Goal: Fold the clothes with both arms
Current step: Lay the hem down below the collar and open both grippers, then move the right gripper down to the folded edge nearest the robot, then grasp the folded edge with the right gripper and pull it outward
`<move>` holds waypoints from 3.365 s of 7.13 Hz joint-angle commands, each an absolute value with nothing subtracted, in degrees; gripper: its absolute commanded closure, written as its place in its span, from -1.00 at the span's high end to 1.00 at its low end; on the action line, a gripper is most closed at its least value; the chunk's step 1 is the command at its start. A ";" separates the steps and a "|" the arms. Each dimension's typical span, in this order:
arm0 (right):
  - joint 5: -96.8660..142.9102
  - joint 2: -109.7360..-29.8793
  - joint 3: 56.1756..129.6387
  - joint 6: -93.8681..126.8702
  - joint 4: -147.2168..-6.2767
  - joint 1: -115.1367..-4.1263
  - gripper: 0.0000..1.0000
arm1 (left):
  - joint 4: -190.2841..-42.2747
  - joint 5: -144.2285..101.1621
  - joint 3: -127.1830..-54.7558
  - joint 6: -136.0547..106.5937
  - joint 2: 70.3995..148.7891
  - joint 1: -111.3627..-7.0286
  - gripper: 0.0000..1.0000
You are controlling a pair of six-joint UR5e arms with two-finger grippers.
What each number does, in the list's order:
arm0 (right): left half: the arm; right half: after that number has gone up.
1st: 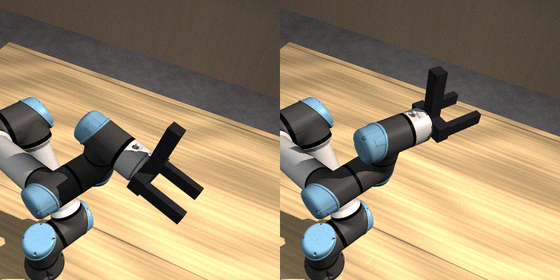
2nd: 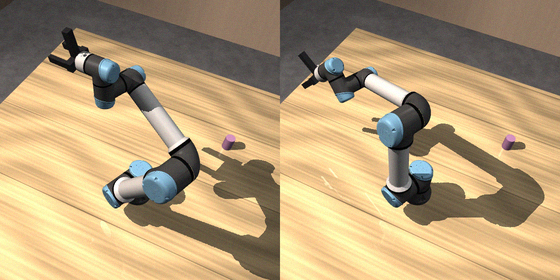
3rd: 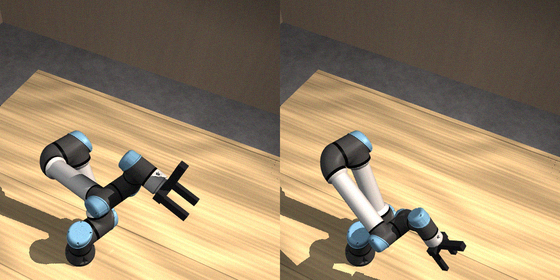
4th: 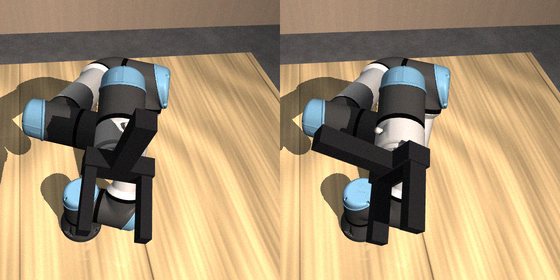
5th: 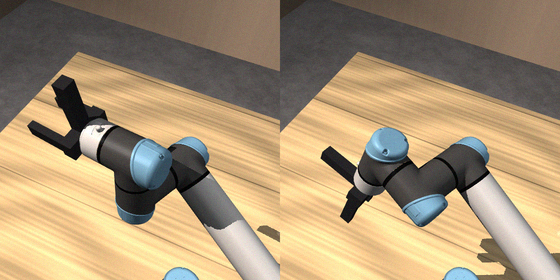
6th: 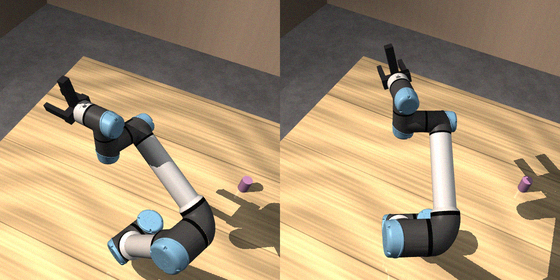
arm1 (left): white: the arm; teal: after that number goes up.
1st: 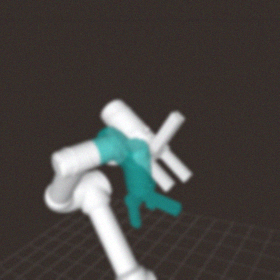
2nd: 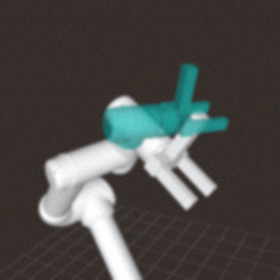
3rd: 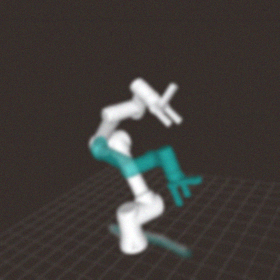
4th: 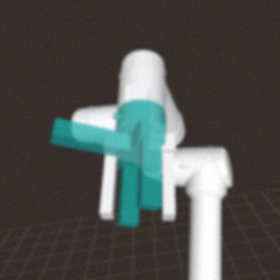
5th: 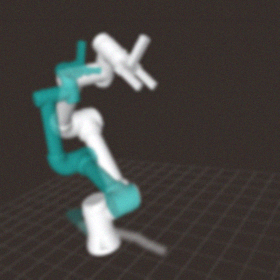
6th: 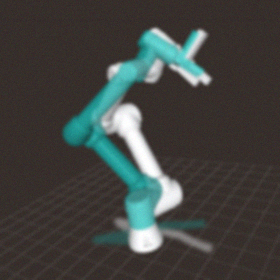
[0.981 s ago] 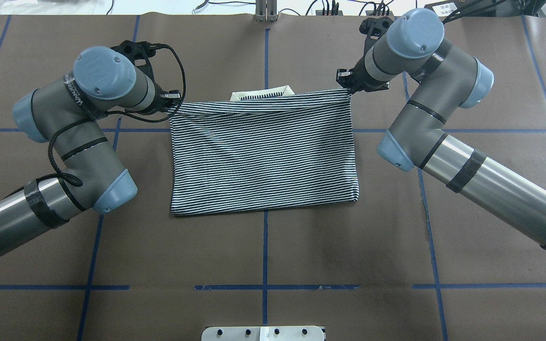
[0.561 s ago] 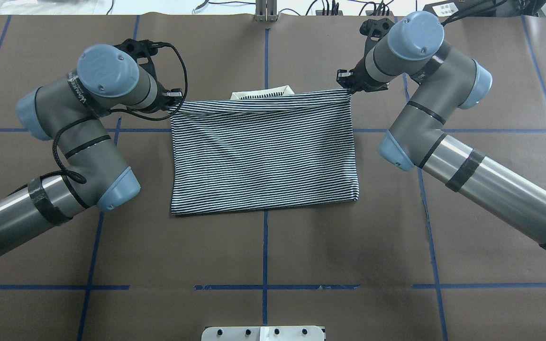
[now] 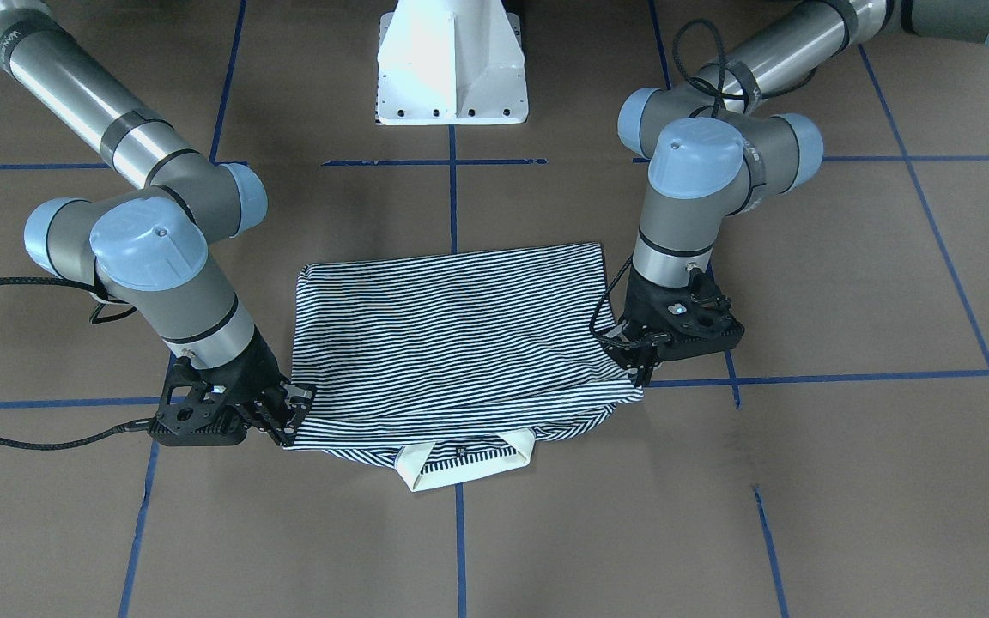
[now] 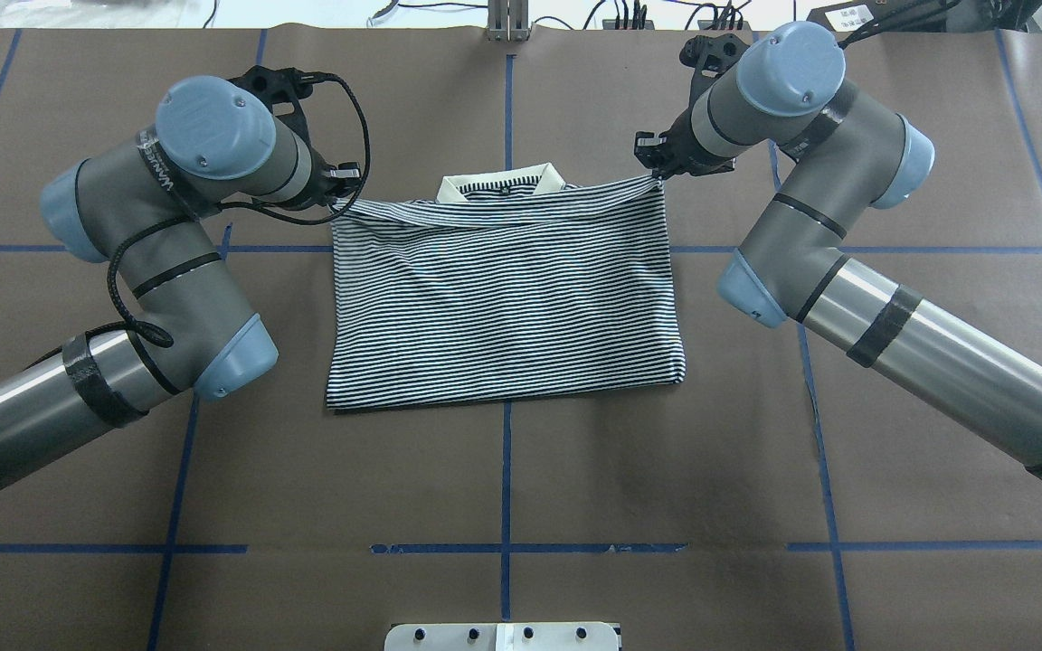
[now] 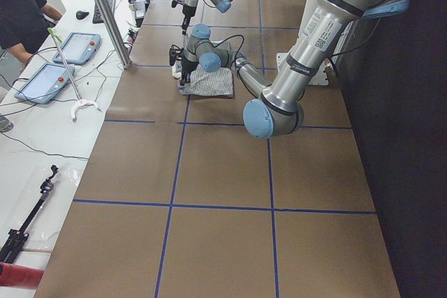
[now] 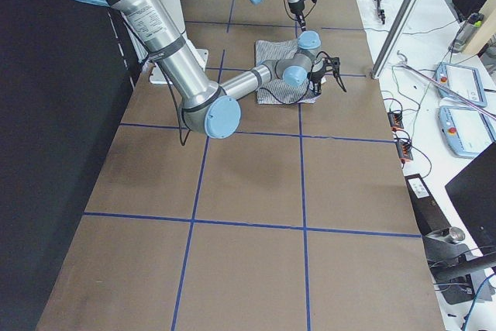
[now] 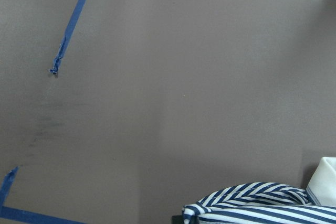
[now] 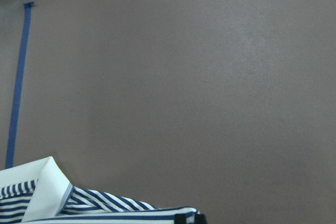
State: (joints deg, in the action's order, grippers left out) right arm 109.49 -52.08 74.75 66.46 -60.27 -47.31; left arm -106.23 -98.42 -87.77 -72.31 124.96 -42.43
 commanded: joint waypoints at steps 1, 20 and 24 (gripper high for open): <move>109.86 -52.29 74.44 66.53 -60.12 -47.20 1.00 | -106.26 -98.18 -87.71 -72.51 124.89 -42.19 1.00; 109.51 -67.85 98.17 77.34 -76.38 -30.85 0.69 | -106.35 -98.44 -95.62 -75.41 124.19 -41.57 1.00; 109.86 -68.29 98.44 77.17 -76.38 -30.67 -1.00 | -106.35 -98.44 -95.62 -75.41 124.01 -41.57 1.00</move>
State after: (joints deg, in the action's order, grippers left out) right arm 109.81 -68.24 98.27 77.20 -76.38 -30.70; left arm -106.35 -98.44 -95.61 -75.41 124.03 -41.57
